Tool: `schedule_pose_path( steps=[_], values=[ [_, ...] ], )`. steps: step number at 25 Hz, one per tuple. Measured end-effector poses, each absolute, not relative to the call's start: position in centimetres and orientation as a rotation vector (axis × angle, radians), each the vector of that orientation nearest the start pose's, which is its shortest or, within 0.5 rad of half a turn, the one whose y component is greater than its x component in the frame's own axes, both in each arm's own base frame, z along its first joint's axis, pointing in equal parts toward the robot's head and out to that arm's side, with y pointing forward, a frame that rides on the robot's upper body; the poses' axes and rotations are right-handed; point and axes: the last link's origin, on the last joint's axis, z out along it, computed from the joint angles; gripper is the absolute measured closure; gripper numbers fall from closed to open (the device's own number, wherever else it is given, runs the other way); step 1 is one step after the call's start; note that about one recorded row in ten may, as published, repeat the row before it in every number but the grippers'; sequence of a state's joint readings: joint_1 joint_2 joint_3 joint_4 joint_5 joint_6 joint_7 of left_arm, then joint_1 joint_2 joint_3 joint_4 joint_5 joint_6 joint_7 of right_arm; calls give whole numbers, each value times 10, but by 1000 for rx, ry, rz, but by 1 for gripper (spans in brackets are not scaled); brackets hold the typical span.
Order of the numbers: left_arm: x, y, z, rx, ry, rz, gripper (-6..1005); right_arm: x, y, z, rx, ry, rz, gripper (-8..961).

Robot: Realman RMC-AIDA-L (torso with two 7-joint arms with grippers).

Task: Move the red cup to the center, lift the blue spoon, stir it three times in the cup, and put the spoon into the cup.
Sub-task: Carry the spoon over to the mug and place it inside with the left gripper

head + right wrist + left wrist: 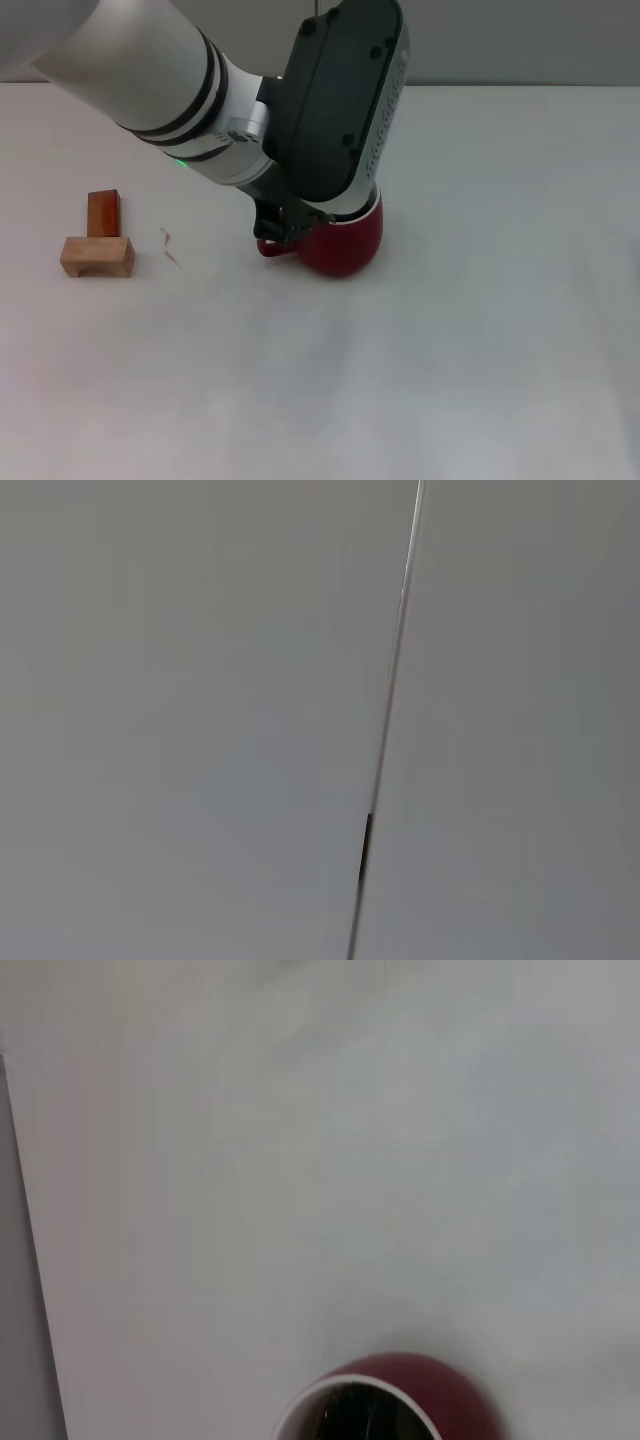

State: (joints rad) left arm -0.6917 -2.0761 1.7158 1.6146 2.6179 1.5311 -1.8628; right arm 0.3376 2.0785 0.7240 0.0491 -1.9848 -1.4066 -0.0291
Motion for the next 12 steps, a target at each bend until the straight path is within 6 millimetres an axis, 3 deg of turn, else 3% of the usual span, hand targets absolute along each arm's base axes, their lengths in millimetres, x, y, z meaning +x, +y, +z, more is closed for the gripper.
schedule_pose_path(
  steps=[12],
  values=[
    [-77, 340, -50, -2723, 799, 630, 855, 372, 279, 35, -1355, 357, 519, 231]
  ],
)
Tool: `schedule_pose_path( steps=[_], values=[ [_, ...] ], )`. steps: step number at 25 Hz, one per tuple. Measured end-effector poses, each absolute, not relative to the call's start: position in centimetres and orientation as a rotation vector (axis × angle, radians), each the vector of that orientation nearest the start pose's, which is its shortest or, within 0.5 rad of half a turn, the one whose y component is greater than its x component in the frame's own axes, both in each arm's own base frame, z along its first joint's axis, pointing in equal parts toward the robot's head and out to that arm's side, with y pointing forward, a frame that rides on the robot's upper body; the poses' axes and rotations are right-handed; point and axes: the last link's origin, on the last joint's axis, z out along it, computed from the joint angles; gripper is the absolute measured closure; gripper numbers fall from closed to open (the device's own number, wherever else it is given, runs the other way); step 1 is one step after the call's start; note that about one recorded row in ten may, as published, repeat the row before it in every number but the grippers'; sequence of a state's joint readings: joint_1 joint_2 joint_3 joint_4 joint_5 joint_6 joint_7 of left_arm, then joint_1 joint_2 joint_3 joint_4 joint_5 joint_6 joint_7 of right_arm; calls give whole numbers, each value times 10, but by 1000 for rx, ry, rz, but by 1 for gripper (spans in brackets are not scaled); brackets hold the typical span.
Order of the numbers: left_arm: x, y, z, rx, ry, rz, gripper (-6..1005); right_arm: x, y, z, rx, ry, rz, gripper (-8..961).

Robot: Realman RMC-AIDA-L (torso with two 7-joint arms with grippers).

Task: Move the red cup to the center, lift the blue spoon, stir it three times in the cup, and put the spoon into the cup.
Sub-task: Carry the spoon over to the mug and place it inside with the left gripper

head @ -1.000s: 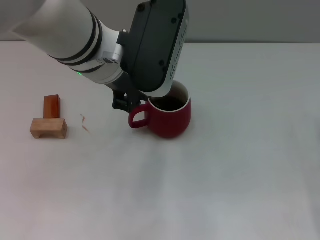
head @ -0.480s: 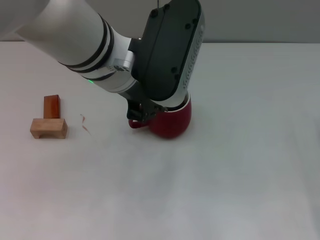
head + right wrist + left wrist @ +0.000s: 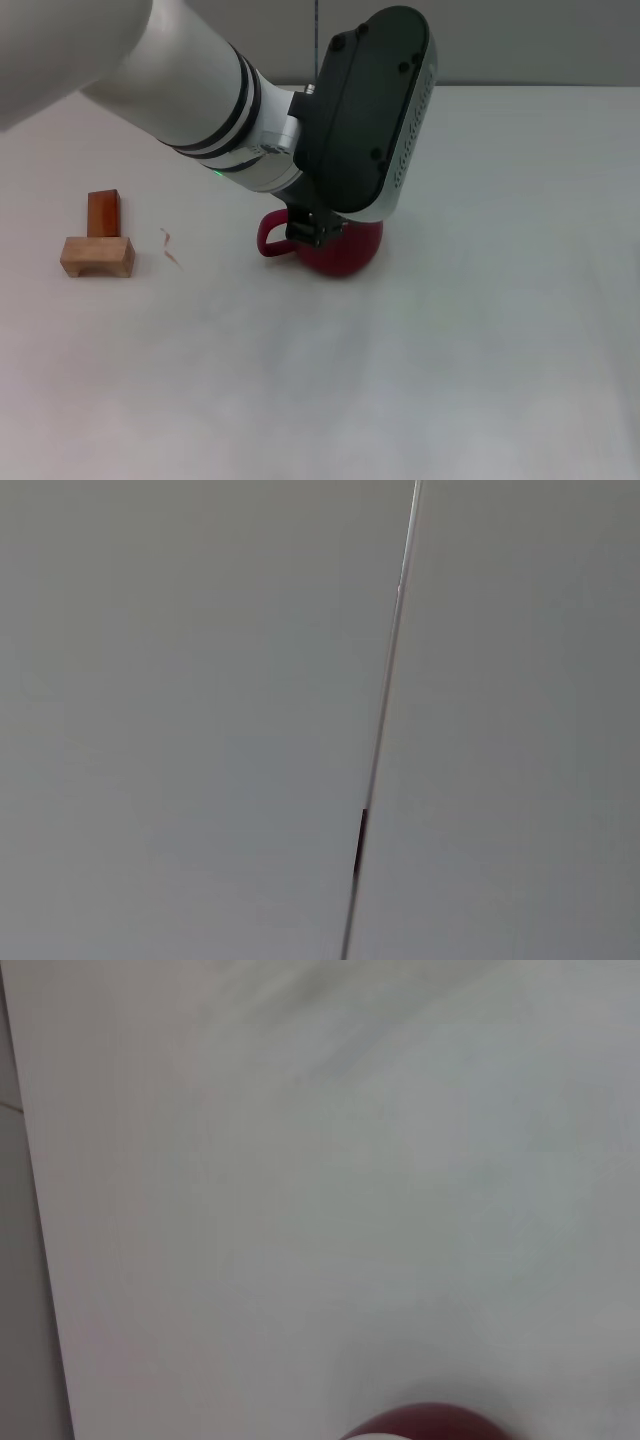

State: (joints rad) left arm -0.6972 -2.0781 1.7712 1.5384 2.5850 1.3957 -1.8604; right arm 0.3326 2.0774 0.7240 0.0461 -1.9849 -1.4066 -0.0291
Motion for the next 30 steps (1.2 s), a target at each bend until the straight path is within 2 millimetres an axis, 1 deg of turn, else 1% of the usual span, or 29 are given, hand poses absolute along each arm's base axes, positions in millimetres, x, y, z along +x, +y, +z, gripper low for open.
schedule_pose_path(
  steps=[7, 9, 19, 25, 30],
  values=[
    [-81, 350, -54, -2696, 761, 614, 855, 373, 279, 36, -1355, 357, 517, 232],
    [-81, 350, -54, -2696, 761, 614, 855, 372, 279, 36, -1354, 357, 518, 232],
    [-91, 359, -46, -2653, 713, 681, 855, 372, 279, 35, -1354, 359, 522, 232],
    [-98, 355, -42, -2683, 690, 735, 855, 372, 278, 34, -1354, 360, 521, 231],
    [-98, 350, -38, -2703, 681, 747, 855, 372, 278, 34, -1354, 361, 521, 231]
  ],
)
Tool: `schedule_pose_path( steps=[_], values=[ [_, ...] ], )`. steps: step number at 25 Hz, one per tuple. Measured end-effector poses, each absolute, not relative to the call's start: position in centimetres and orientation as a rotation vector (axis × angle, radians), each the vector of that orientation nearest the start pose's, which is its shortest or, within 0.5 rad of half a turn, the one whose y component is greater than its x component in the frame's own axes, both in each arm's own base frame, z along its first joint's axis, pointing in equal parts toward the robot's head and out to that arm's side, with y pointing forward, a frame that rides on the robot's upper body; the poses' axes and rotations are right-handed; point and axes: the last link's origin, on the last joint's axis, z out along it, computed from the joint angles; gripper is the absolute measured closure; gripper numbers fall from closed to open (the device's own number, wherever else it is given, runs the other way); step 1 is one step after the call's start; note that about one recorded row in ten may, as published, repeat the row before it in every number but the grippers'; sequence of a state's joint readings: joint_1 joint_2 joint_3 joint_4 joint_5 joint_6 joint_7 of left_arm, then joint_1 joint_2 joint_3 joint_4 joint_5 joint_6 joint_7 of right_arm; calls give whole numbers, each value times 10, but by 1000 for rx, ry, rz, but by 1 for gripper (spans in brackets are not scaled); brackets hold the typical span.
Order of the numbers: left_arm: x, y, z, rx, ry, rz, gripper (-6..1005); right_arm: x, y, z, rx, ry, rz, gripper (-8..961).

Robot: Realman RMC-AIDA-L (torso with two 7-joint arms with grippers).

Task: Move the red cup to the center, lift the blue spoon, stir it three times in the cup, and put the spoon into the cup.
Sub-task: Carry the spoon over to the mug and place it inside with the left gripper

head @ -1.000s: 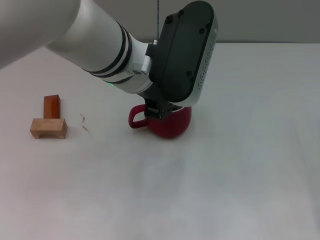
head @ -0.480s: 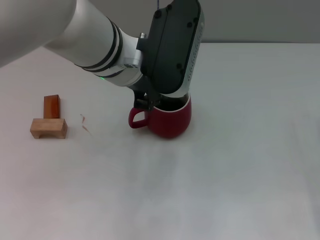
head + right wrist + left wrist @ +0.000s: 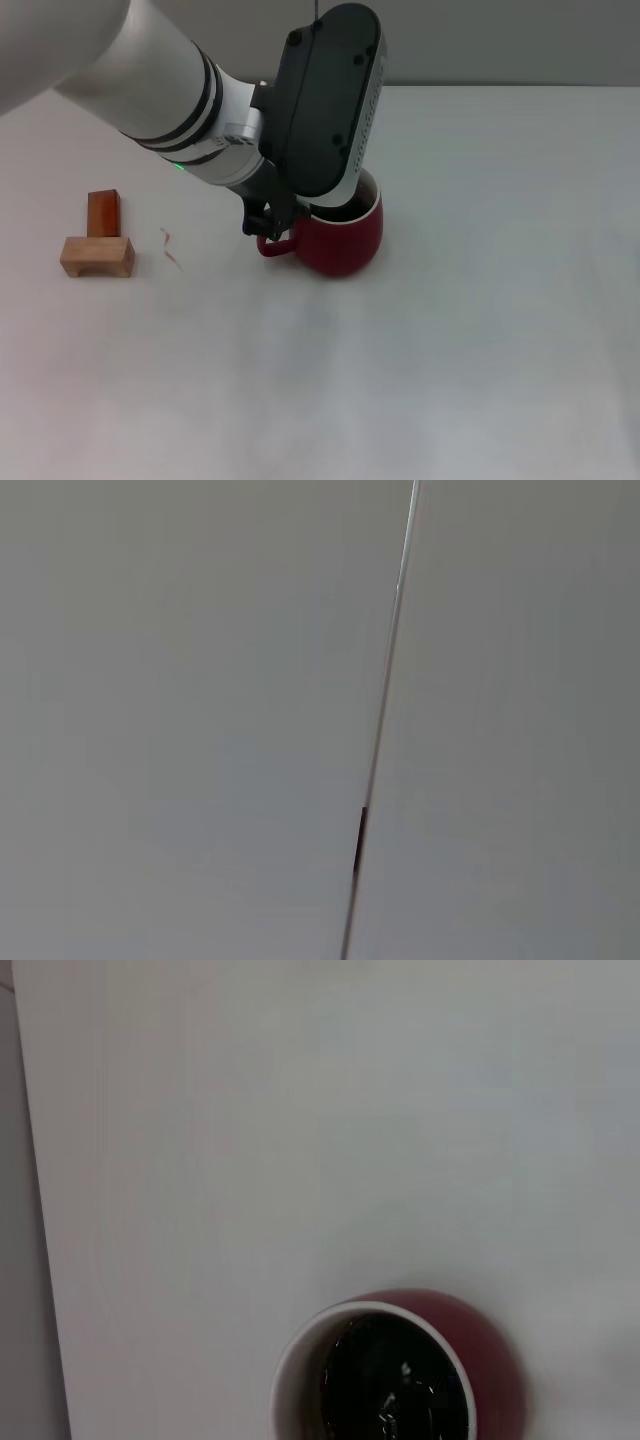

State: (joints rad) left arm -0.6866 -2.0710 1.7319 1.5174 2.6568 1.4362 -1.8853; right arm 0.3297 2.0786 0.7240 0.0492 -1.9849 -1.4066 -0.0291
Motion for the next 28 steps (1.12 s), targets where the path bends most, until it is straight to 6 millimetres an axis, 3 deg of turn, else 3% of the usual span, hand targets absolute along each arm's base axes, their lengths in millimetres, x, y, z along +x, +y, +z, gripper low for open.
schedule_pose_path(
  steps=[11, 28],
  values=[
    [-81, 335, -53, -2733, 755, 652, 854, 371, 279, 34, -1358, 358, 523, 233],
    [-78, 351, -58, -2662, 714, 572, 848, 373, 277, 35, -1356, 360, 517, 231]
  ],
)
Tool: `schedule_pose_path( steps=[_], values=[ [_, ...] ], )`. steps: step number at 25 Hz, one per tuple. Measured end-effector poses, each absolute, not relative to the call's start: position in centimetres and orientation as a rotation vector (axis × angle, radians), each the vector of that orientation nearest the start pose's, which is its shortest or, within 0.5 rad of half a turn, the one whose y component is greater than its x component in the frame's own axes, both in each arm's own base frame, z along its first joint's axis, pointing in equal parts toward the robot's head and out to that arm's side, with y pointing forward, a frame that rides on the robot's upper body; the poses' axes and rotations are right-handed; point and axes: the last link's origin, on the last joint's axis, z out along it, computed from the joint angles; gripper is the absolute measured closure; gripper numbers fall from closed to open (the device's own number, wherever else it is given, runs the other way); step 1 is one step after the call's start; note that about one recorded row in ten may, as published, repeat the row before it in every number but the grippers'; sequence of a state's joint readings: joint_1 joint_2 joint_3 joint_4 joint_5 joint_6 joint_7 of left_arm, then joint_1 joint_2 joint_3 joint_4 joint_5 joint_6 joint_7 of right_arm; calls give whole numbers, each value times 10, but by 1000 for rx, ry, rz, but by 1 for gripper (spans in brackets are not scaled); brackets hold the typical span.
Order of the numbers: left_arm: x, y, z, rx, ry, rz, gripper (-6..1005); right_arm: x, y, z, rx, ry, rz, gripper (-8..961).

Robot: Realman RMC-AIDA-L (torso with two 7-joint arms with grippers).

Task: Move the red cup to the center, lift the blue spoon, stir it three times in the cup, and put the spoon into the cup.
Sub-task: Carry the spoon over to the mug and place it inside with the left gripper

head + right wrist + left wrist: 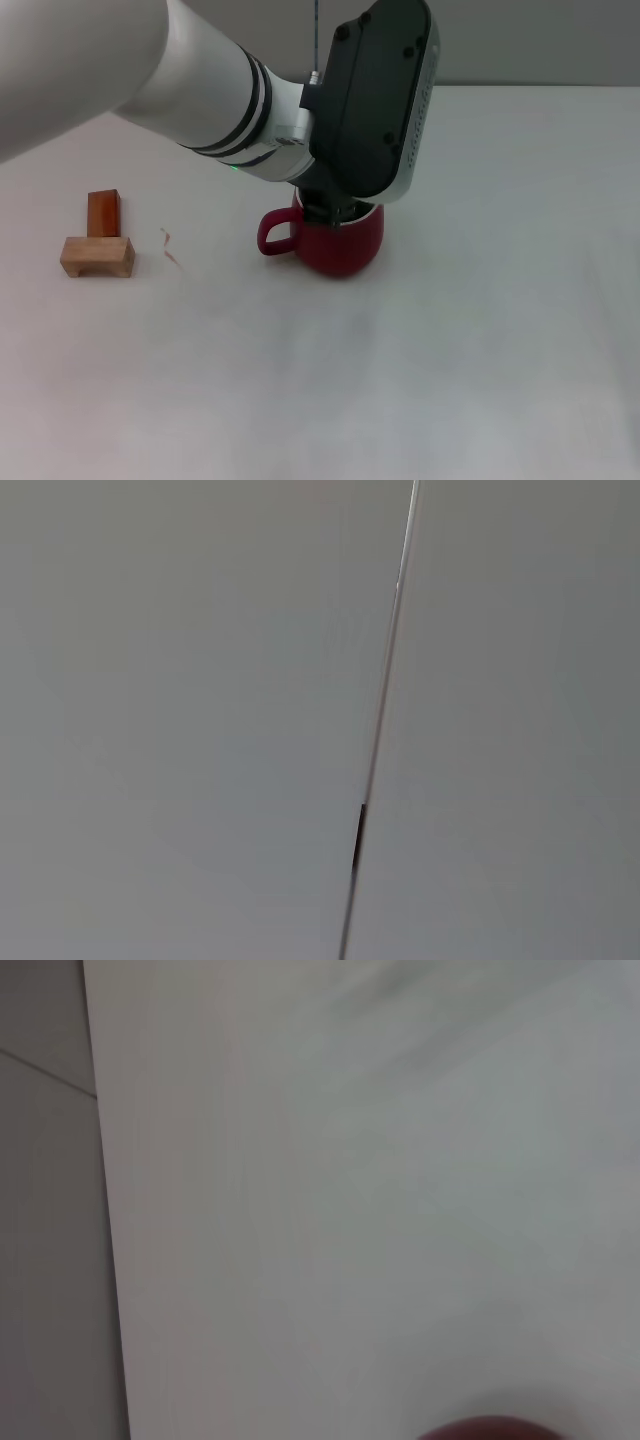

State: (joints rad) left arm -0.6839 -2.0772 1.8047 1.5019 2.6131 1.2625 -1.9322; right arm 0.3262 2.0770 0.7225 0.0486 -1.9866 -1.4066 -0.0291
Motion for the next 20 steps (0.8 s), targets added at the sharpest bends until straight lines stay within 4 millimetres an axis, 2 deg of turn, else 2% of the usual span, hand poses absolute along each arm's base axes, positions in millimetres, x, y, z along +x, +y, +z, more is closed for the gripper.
schedule_pose_path(
  steps=[10, 20],
  values=[
    [-92, 356, -47, -2631, 666, 638, 820, 373, 277, 35, -1356, 360, 517, 234],
    [-102, 346, -41, -2675, 635, 705, 792, 372, 279, 35, -1358, 356, 517, 232]
  ],
)
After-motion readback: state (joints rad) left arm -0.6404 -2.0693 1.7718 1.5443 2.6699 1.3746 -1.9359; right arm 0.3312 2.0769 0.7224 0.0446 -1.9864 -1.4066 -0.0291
